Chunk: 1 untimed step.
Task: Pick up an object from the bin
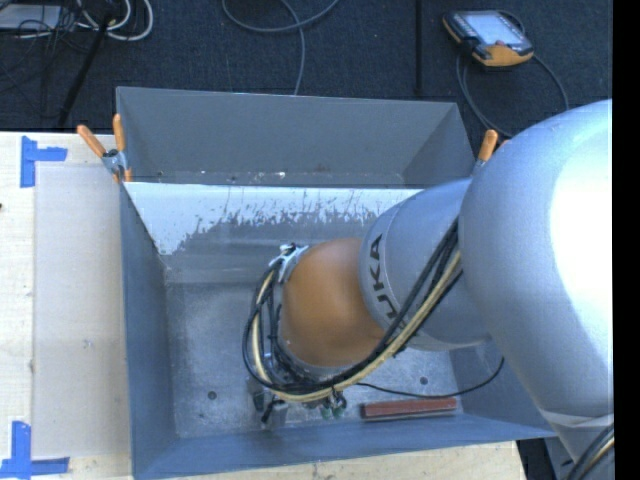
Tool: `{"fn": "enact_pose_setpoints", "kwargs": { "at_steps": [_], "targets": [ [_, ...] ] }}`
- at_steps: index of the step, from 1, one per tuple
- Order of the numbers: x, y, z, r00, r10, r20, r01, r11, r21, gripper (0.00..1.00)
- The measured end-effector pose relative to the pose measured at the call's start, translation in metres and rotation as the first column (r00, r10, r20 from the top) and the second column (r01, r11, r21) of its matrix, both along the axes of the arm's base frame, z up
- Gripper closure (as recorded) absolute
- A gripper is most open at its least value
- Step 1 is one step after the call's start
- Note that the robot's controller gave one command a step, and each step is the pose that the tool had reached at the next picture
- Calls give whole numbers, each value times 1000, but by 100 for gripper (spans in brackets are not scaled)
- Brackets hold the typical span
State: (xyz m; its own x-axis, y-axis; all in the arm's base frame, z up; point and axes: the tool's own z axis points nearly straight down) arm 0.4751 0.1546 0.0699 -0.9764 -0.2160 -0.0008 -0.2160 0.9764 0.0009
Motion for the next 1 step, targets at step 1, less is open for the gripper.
{"fn": "enact_pose_setpoints", "kwargs": {
  "at_steps": [1],
  "targets": [
    [3, -6, 42, 1000, 10, -5, -10, 1000, -2, 100]
  ]
}}
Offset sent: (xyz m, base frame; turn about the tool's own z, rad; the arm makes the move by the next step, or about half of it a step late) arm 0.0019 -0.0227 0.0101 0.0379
